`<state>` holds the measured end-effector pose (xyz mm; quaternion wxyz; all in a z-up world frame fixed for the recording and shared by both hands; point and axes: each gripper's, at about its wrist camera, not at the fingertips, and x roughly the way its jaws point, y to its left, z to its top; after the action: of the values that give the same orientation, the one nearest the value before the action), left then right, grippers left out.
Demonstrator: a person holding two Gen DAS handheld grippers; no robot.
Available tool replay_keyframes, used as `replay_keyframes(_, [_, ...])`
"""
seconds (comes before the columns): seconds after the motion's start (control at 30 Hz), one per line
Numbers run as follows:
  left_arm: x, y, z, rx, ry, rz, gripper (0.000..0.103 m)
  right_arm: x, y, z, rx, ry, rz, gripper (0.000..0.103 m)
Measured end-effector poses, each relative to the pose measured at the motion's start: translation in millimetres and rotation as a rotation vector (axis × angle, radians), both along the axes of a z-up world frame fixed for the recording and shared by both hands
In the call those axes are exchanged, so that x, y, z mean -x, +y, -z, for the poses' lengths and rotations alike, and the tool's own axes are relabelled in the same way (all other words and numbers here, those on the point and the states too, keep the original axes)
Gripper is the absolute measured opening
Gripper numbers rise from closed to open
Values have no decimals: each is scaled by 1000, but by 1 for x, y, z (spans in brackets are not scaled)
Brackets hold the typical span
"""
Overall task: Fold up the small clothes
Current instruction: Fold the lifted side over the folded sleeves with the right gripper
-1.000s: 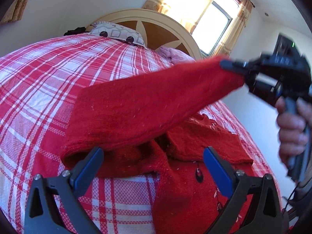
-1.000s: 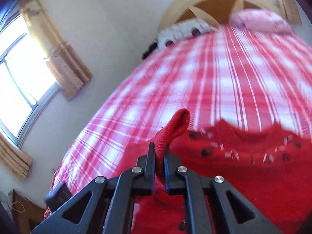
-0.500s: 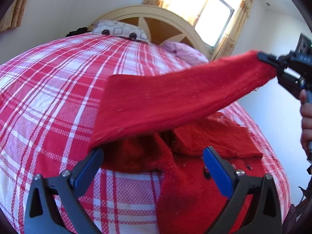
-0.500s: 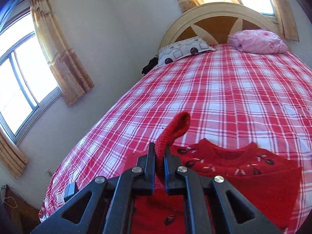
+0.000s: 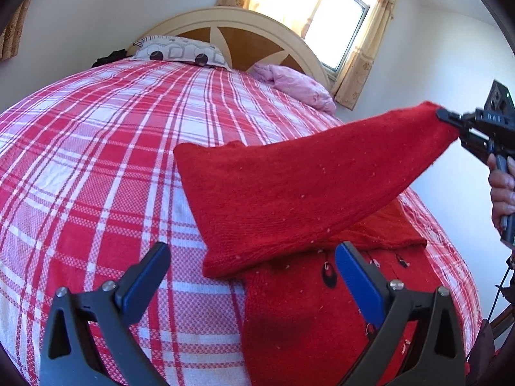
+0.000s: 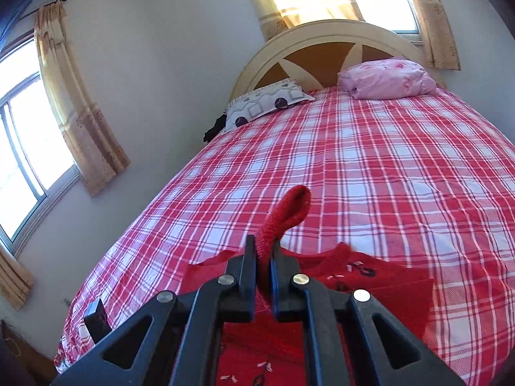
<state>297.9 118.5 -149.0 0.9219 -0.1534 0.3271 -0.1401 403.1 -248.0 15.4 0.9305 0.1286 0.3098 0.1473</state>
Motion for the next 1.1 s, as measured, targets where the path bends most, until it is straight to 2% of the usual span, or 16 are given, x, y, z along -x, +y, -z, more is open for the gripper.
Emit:
replay_keyframes(0.17, [-1, 5, 3, 27, 12, -4, 103, 6, -24, 15, -3, 23, 42, 6])
replay_keyframes(0.43, [0, 4, 3, 35, 18, -1, 103, 20, -59, 22, -26, 13, 92, 6])
replay_keyframes(0.8, [-1, 6, 3, 46, 23, -1, 103, 19, -115, 100, -24, 164, 220, 6])
replay_keyframes(0.97, [-3, 7, 4, 47, 27, 0, 103, 8, -124, 143, -3, 288, 212, 7])
replay_keyframes(1.1, [-4, 7, 5, 46, 33, -3, 103, 8, -120, 164, 9, 332, 192, 7])
